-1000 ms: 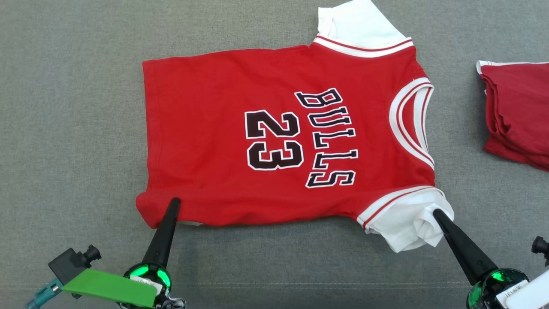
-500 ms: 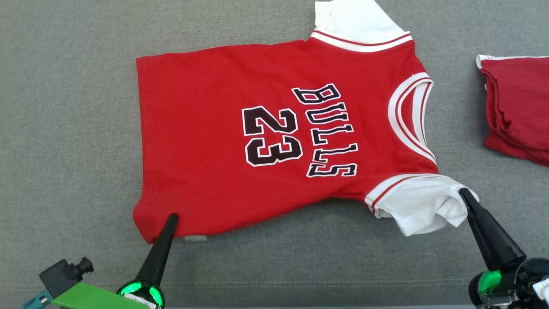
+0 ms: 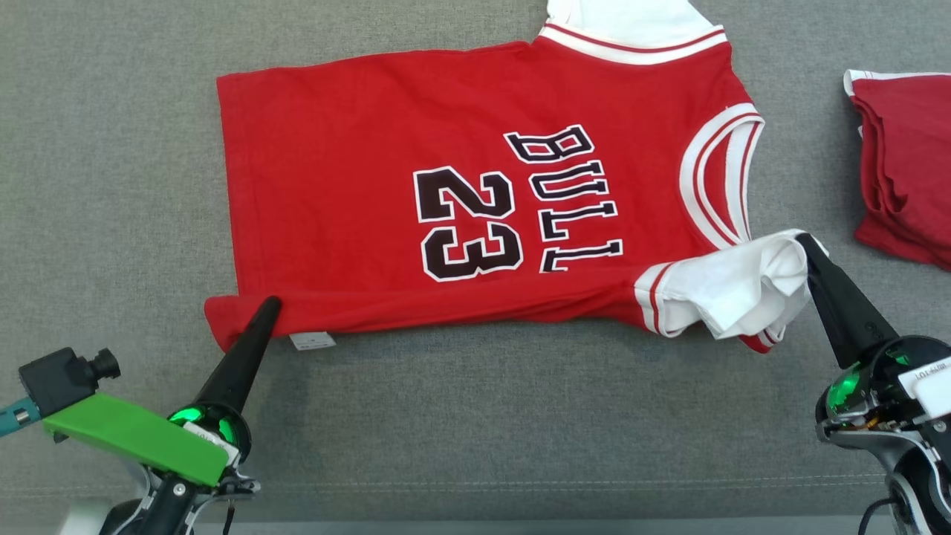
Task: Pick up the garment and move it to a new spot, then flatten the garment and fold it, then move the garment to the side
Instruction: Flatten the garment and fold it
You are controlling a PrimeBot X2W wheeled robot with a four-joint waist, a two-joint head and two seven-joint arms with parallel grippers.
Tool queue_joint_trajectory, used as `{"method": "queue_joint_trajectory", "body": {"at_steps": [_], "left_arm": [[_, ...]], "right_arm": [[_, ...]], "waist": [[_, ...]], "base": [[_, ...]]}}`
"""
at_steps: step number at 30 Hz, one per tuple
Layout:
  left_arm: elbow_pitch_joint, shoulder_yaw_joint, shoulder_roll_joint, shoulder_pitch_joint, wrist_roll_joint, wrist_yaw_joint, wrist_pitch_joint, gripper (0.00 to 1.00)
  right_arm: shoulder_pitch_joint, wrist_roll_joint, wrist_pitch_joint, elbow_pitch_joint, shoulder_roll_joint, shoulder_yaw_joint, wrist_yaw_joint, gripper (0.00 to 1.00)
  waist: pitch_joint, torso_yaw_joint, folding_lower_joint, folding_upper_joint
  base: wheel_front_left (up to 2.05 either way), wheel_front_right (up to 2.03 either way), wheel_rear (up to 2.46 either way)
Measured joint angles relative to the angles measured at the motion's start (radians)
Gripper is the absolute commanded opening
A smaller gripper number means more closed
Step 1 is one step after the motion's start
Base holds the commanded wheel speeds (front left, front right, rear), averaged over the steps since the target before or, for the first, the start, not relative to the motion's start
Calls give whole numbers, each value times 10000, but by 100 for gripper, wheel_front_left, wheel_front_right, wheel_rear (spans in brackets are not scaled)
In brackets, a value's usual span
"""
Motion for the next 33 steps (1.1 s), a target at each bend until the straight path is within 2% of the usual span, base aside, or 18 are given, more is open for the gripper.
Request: {"method": "queue_joint_trajectory", "body": {"at_steps": [8,19,33], "left_arm": [[571,-247,194,-822,-52,616,734,0],[1580,-428,190,-2220,10,838,1175,0],[2725,-842,-188,-3049,12,878,1526,0]], "right_arm": [[-1365,-531,-2,1020,-217,194,-163,0],[-2343,-1072,-25,2497,-307,671,-176,0],[-3452,-1710,-73,3791,-33,1026,-176,0]], "waist": [[119,106,0,0],[234,302,0,0],[205,314,0,0]], "base": [[0,0,0],[0,0,0],[0,0,0]]}}
